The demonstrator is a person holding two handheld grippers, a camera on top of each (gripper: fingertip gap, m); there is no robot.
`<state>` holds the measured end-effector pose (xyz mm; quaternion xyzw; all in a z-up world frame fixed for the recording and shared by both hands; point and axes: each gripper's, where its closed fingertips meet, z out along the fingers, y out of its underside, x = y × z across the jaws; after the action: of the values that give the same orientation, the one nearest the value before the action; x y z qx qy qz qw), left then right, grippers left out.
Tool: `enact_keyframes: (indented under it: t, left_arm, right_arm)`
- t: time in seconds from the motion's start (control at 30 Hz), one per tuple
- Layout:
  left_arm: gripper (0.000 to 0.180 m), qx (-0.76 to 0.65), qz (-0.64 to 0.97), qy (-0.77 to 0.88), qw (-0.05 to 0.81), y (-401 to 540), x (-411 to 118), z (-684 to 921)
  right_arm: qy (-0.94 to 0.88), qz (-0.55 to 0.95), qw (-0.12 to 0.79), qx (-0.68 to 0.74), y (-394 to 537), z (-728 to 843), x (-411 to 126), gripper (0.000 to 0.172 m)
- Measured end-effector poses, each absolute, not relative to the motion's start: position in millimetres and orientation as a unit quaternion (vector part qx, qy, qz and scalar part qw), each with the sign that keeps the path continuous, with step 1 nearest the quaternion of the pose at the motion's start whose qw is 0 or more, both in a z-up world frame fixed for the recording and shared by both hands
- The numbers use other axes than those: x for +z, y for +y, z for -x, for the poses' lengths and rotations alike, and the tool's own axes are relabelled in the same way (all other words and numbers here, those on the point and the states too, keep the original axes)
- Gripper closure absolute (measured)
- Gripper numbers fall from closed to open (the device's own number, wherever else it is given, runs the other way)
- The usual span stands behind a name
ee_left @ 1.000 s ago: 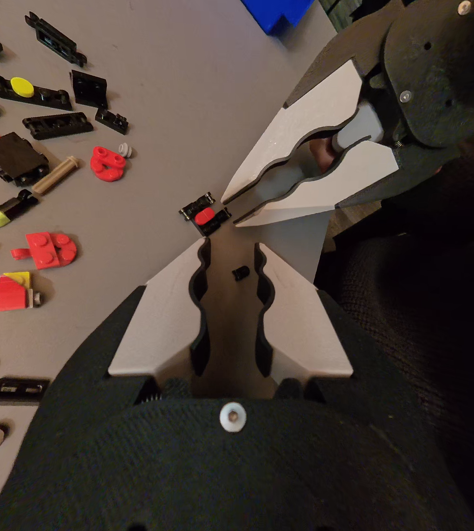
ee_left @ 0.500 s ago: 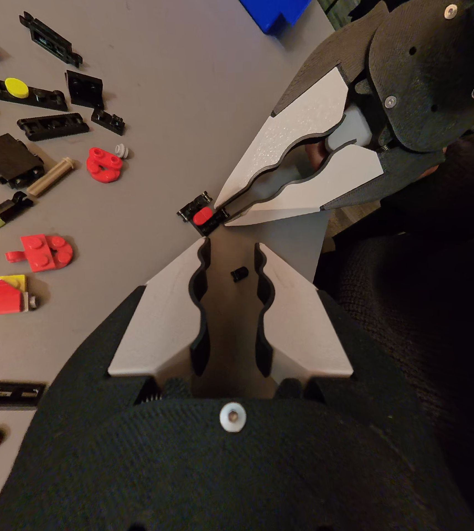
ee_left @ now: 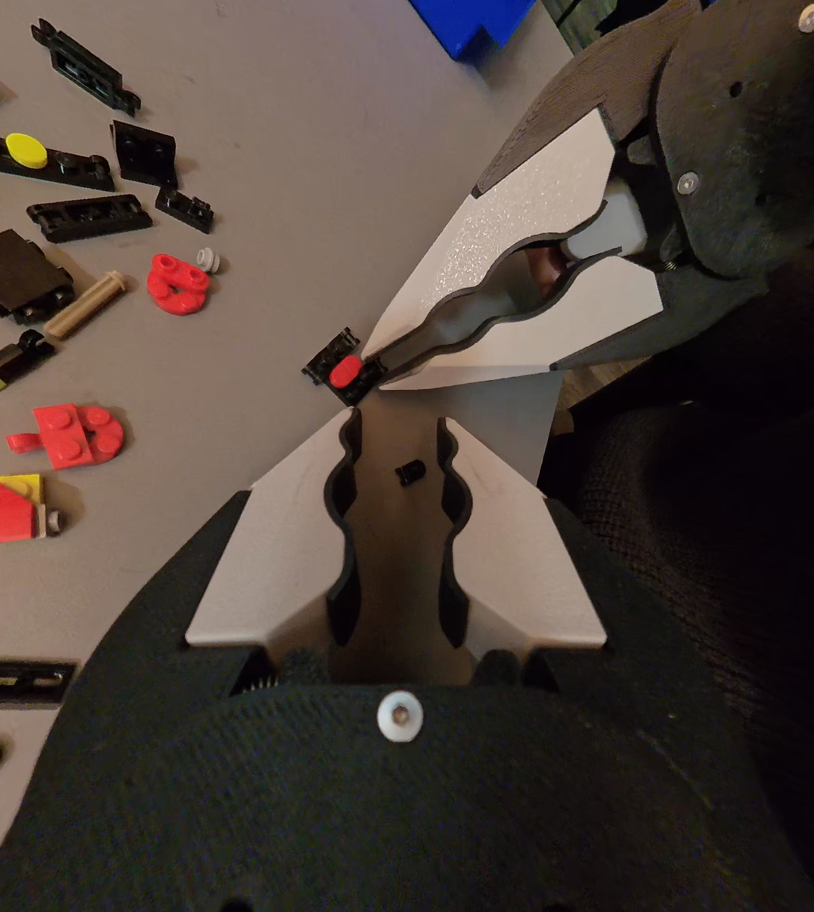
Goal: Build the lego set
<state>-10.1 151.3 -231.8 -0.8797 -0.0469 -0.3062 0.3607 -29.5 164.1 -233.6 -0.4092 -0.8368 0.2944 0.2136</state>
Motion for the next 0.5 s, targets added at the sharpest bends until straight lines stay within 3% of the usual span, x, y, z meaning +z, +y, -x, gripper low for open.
enact_keyframes:
  t: [0.5]
  left_arm:
    - [0.147, -0.299, 0.881, -0.055, 0.363, 152.3, -230.5, 13.9]
  right_arm:
    - [-0.871, 0.365, 0.212, 0.25, 161.5, 33.9, -236.9, 0.167]
